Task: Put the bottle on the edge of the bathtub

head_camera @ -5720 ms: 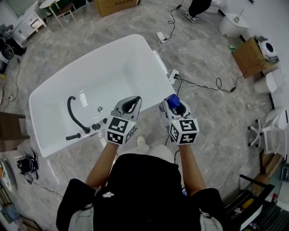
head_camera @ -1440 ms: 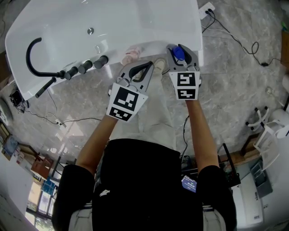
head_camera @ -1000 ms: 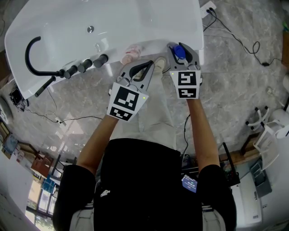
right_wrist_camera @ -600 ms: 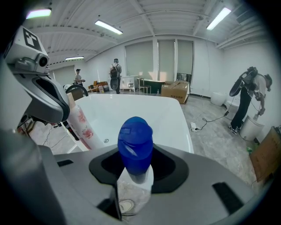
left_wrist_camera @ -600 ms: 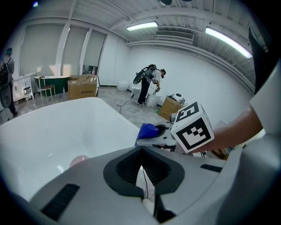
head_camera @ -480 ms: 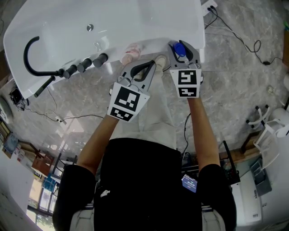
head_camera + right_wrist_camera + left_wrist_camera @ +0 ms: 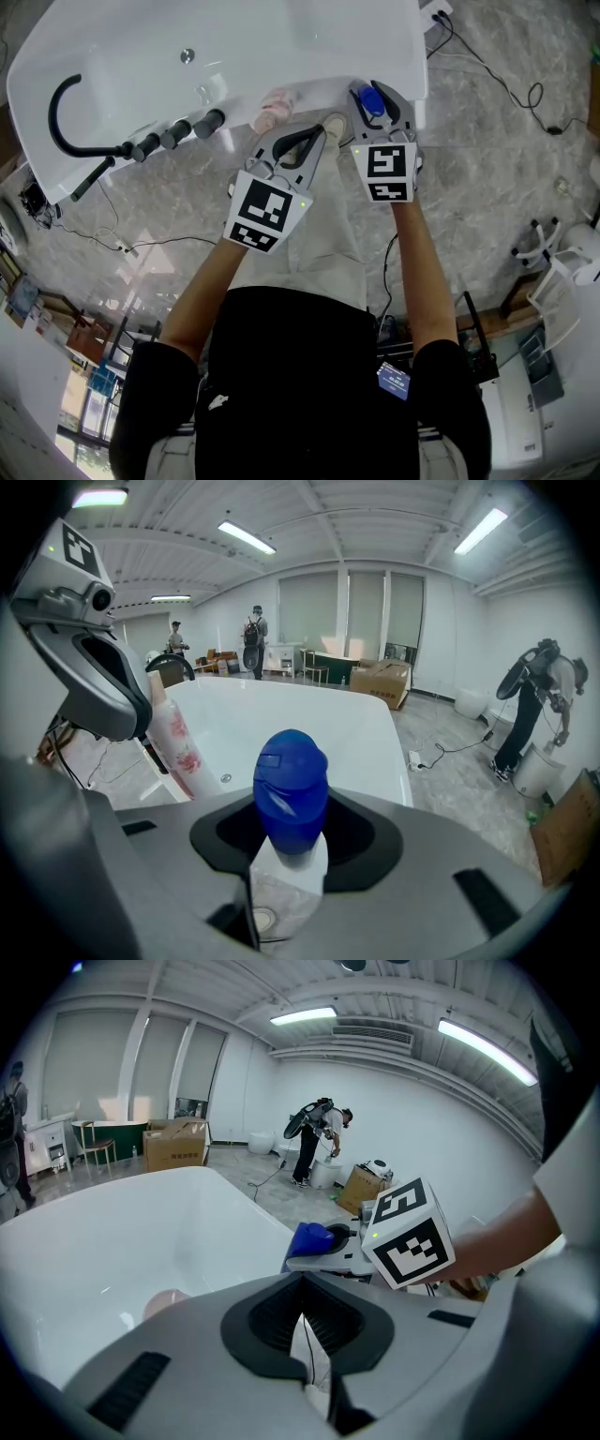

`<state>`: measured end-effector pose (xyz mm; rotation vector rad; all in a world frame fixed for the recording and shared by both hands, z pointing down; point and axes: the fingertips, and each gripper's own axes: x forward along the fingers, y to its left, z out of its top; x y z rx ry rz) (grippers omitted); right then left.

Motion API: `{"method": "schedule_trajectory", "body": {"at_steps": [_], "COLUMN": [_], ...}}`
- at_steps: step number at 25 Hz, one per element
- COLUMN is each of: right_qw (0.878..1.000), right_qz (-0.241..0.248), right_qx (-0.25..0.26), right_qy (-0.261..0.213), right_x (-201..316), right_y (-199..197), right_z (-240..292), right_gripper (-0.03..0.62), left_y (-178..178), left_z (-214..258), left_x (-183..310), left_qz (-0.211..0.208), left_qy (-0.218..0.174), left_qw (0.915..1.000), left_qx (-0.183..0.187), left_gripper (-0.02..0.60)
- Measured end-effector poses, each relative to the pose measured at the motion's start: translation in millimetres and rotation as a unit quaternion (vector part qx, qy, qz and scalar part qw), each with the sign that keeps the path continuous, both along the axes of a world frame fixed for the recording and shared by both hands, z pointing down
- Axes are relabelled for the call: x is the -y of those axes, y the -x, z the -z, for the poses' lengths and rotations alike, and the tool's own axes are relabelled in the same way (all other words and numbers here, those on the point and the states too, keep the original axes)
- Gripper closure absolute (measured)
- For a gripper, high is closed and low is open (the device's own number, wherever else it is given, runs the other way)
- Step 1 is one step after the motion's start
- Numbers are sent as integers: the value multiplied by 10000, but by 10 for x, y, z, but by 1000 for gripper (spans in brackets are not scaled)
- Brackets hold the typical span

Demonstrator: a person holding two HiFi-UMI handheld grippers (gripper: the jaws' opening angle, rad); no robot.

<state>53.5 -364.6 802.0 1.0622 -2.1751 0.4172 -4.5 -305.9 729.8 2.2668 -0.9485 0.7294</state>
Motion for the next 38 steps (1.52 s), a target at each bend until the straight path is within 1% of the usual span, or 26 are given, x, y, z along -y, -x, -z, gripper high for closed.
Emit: {"method": "schedule_trajectory", "body": {"at_steps": [4, 10, 17, 24, 29, 38], "right_qw": [10000, 9998, 9997, 9997, 9994, 9984], "right_qz": [-12, -165, -162, -156, -222, -459], "right_qx": [24, 58, -136, 4, 134, 275], "right_qy": [-19, 102, 134, 209, 225, 175], "right_x": [14, 51, 22, 8, -4, -120], "right_y": [-5, -44, -44, -44, -77, -195], "right_z": [10, -24, -60, -29, 46, 372], "right_gripper": [433, 430, 430, 430, 414, 411], "left_y": [-2, -13, -18, -14, -39, -75], "left_z": [7, -4, 37, 46, 111, 379], "left_x": [8, 2, 18, 25, 48, 85], "left_qz": [2, 26, 45, 61, 31, -49], "left_qy": [3, -3, -21, -39, -103, -277], "left_qw": [10000, 10000, 10000, 10000, 9999, 9996], "left_qx": [3, 12, 14, 37, 36, 17], "left_gripper": [568, 568, 568, 568, 568, 568]}}
